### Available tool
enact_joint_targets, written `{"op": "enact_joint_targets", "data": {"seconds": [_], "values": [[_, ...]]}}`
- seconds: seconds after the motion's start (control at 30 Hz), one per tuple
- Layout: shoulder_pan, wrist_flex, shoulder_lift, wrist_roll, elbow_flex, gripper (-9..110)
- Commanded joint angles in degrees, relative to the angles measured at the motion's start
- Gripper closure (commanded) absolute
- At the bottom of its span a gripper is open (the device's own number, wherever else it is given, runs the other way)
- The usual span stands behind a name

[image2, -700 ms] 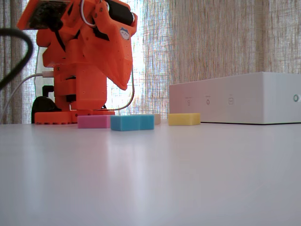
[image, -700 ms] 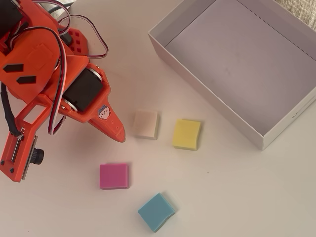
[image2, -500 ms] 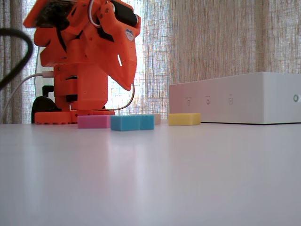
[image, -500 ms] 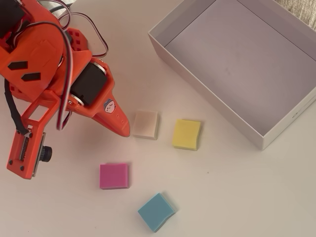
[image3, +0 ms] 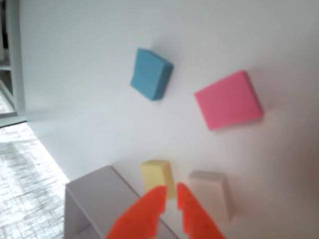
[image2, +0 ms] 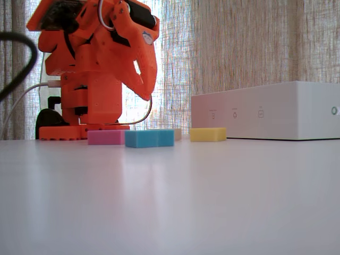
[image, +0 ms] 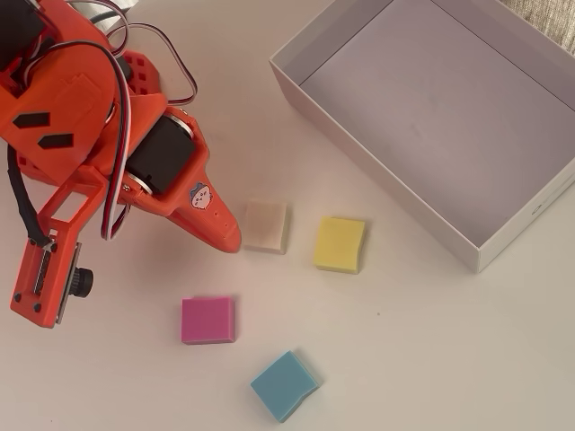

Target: Grasp the yellow cuboid and put it in the bin.

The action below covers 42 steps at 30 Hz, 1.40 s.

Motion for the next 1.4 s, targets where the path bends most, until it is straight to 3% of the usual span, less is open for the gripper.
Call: {"op": "enact_joint_targets", "data": {"seconds": [0.0,0.17,0.33,0.47,0.57,0.77,1.07,1.37], "values": [[-0.3,-5.4,-6.7,-0.6,-6.8,94],[-2.7,-8.2,-24.5,0.5,-25.2,85],[-6.8,7.3,-44.5,1.8,-55.3,74],[-9.4,16.6,-57.4,1.9,-76.9,74],[-11.7,19.0,-62.5,1.4,-84.1,74],[-13.0,21.5,-67.6,-0.4,-84.3,73],[-12.1,23.8,-73.2,-0.6,-69.9,73],[-10.3,16.8,-79.8,-0.4,-58.6,74]]}}
